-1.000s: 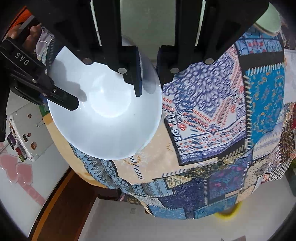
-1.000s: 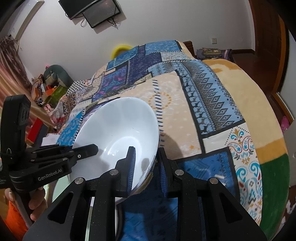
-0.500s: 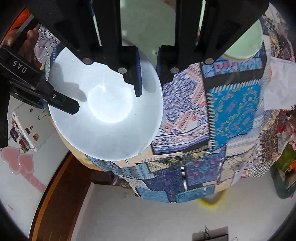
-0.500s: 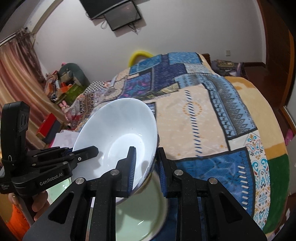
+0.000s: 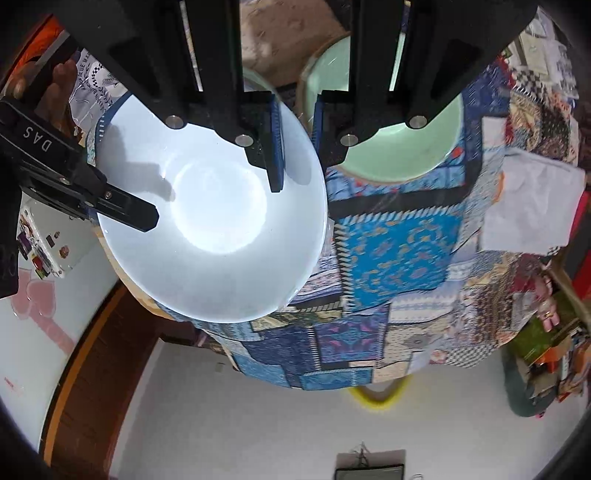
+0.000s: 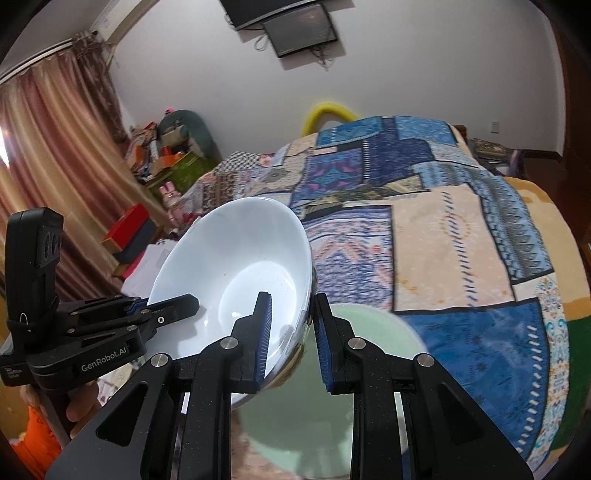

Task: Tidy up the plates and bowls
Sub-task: 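Carry the white bowl with both tools over the nested green bowl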

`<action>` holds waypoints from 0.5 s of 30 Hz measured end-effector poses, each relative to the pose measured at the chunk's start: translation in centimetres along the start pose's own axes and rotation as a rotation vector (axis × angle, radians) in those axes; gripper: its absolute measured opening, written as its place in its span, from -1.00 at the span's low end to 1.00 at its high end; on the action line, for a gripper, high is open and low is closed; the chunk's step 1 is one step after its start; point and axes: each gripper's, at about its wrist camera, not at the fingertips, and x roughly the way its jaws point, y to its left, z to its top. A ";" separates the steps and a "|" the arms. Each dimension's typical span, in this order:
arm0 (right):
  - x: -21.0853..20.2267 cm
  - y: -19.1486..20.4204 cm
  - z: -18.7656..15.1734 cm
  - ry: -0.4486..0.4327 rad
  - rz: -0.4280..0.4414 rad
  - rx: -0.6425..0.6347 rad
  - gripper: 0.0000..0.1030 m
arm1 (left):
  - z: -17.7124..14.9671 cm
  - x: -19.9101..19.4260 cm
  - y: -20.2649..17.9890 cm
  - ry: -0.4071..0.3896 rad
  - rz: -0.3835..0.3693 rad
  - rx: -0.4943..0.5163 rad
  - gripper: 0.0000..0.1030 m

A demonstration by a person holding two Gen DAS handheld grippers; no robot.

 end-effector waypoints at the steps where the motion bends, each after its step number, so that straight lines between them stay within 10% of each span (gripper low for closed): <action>1: 0.2 0.5 -0.1 0.002 0.009 -0.005 -0.59 | -0.3 -0.4 0.5 -0.001 0.005 -0.009 -0.75; 15: 4.3 6.3 -2.2 0.078 0.124 -0.043 -0.59 | -5.1 -2.1 7.7 0.032 0.072 -0.143 -0.74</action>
